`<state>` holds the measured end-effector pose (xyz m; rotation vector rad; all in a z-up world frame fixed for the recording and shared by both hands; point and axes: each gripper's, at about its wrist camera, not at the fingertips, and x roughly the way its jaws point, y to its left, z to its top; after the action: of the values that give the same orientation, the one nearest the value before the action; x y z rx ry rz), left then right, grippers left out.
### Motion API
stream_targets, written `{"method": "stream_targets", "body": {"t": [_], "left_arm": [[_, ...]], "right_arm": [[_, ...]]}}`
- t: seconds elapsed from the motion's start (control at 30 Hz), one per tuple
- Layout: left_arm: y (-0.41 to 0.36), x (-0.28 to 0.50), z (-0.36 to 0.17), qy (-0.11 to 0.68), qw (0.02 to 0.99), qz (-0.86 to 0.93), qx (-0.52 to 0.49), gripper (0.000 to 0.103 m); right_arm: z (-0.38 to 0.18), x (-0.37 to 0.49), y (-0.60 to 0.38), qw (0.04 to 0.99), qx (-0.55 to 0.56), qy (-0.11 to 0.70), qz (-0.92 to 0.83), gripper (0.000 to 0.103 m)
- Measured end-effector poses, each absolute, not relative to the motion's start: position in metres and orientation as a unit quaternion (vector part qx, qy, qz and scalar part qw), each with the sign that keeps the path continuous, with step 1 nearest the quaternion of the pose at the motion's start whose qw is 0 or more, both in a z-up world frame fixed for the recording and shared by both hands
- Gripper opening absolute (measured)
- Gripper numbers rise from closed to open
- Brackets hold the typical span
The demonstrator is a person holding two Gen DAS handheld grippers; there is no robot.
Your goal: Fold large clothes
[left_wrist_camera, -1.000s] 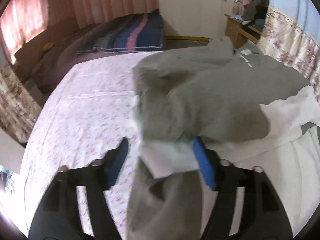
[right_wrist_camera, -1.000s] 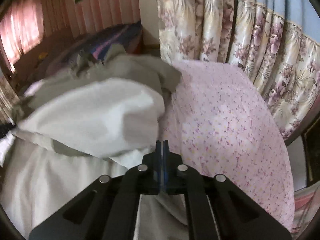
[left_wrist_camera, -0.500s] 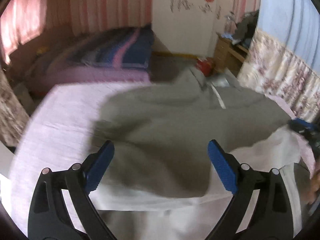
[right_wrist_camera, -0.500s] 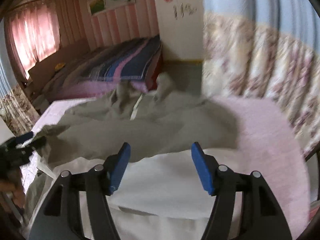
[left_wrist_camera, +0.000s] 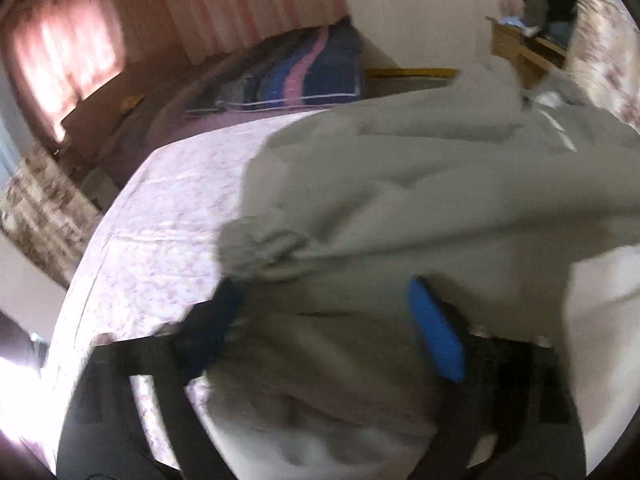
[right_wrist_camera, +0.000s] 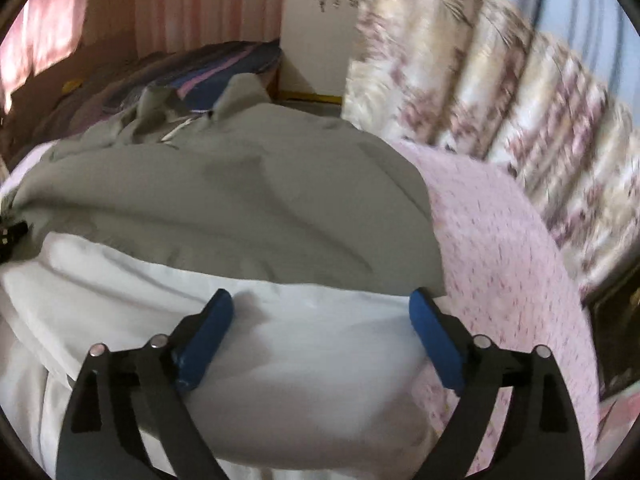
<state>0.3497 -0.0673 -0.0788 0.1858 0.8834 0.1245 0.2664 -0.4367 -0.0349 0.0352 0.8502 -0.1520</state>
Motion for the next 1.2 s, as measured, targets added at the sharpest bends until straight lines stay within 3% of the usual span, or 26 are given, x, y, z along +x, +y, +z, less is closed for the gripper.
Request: {"method": "stream_targets", "body": {"t": [0.1,0.23,0.57,0.93,1.2], "left_arm": [[-0.039,0.342,-0.074,0.440,0.897,0.028,0.021,0.099],[-0.025,0.307,-0.053,0.419,0.908,0.000,0.030,0.098],[0.005,0.110,0.011,0.323,0.942,-0.013,0.088,0.100],[0.041,-0.070,-0.015,0.349,0.936,0.037,0.039,0.100],[0.015,-0.111,-0.037,0.361,0.932,0.002,0.035,0.100]], "right_arm": [[-0.029,0.254,-0.449,0.910,0.024,0.405,-0.090,0.093],[-0.007,0.215,-0.461,0.918,0.050,0.386,-0.078,0.093],[0.046,0.049,-0.478,0.941,0.085,0.324,-0.038,0.095],[0.014,-0.084,-0.467,0.939,0.064,0.336,-0.036,0.095],[-0.001,-0.135,-0.456,0.937,0.080,0.340,-0.025,0.095]]}}
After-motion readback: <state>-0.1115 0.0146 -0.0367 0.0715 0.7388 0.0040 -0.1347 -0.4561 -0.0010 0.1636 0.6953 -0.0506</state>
